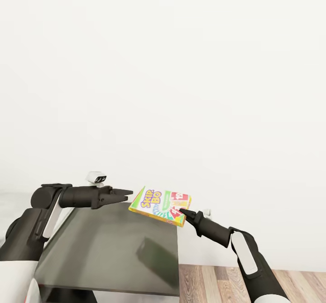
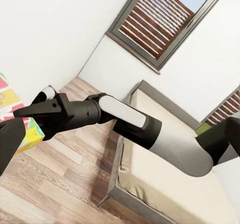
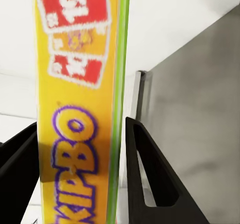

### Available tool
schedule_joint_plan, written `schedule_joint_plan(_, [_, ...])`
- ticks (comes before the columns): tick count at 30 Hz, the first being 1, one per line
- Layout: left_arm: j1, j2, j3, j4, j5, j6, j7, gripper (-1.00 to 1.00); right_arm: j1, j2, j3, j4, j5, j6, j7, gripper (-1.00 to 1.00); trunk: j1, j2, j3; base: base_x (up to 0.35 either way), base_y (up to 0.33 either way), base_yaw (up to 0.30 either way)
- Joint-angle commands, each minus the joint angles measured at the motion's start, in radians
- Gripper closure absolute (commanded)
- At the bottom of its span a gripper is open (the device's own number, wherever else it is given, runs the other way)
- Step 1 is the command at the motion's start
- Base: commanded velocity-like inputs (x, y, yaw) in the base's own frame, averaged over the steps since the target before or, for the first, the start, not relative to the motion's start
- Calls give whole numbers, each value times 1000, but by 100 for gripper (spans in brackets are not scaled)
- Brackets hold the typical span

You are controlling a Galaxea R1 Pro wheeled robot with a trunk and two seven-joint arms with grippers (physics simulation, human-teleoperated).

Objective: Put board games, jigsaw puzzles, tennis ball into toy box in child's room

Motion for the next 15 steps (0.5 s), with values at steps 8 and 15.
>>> schedule_joint_plan(8, [-1,1,6,0,-7,11,-4,-100,-1,0,-1,0,0,-22,13,100,-31,55,24,0,0,0])
schedule_joint_plan(15, [-2,2,8,0,-7,11,-4,-100,-1,2,1,0,1,-35,12,100,-57,104,46,0,0,0])
